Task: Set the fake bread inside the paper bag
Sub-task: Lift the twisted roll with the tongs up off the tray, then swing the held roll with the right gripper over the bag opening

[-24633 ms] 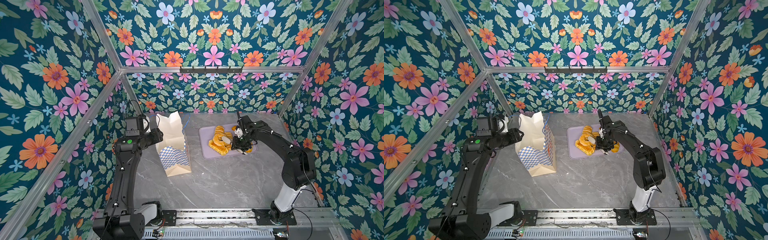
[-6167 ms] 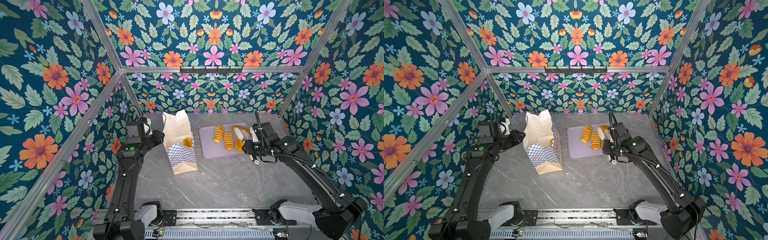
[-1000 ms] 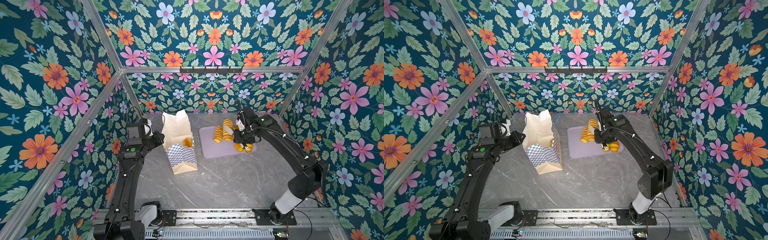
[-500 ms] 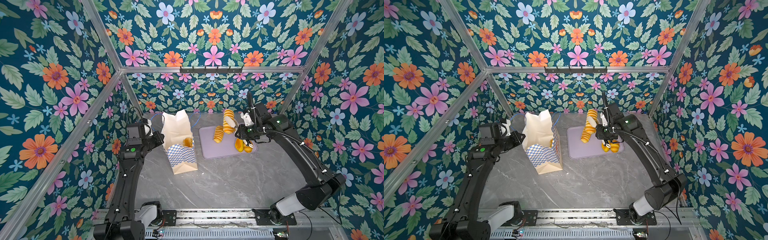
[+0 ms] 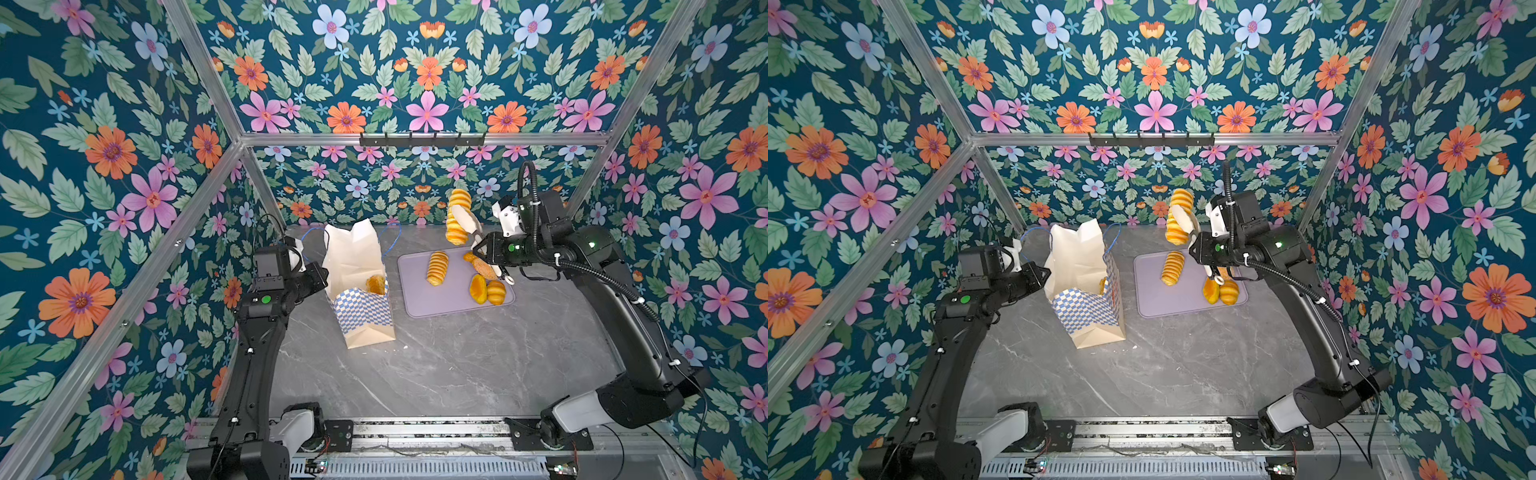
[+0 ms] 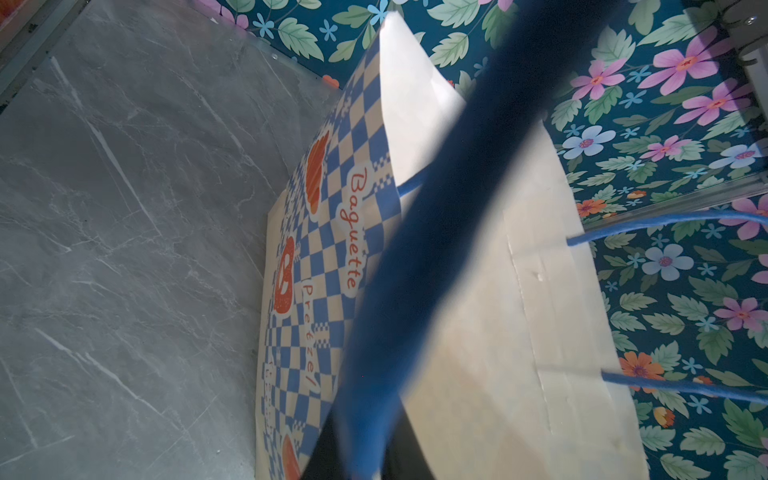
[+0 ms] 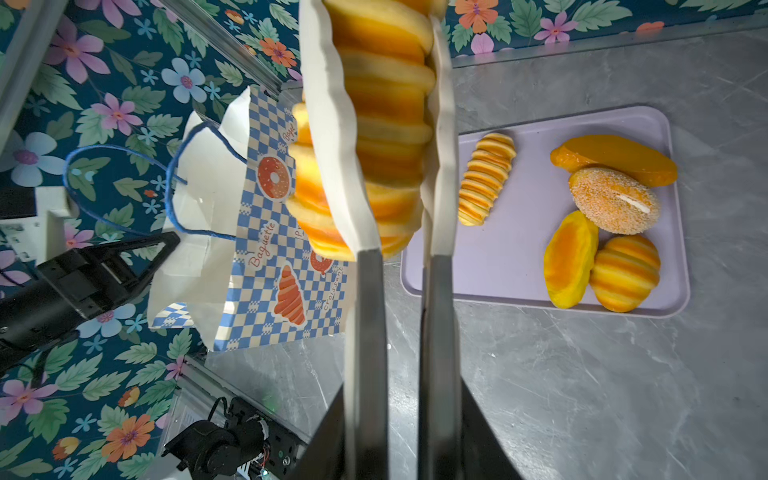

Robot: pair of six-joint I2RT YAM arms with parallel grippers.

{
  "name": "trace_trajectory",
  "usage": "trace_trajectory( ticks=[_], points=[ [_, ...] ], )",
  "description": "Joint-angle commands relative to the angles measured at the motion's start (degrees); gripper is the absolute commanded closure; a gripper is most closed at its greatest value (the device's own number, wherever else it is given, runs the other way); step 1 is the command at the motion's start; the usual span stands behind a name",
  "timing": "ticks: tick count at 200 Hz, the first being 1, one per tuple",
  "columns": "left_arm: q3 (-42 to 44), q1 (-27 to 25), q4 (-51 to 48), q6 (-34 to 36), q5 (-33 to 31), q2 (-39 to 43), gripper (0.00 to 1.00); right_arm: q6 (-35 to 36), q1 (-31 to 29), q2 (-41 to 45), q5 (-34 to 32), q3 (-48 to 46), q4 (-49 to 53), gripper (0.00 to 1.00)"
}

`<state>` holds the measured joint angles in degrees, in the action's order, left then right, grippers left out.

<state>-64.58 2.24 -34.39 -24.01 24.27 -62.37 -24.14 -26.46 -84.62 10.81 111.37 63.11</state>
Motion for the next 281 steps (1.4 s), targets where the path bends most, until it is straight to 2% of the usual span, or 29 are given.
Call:
trace_trajectory(
  ticks=[1,42,144,215,223,281],
  points=[
    [-0.1,0.04,0.4,0.04,0.51,0.13,0.84,-1.39,-0.24,1.13,2.55,0.77,-3.63,0.67],
    [-0.05,0.04,0.38,0.02,0.46,0.12,0.85,-2.82,-0.98,2.43,6.52,1.53,-7.29,0.67],
    [-0.62,0.04,0.11,0.02,0.34,0.2,0.85,-4.07,-7.61,-1.36,8.36,6.55,-9.66,0.67],
    [-1.0,0.09,-0.22,0.02,0.26,0.18,0.86,-2.21,-17.38,-9.86,5.31,17.02,-6.18,0.68],
    [-0.98,0.04,-0.15,0.02,0.33,0.19,0.86,-1.89,-18.34,-12.73,4.74,18.48,-5.35,0.68],
    [-0.84,0.02,-0.19,0.1,0.25,0.25,0.87,-0.23,-22.89,-21.09,0.8,27.35,0.01,0.68]
  ],
)
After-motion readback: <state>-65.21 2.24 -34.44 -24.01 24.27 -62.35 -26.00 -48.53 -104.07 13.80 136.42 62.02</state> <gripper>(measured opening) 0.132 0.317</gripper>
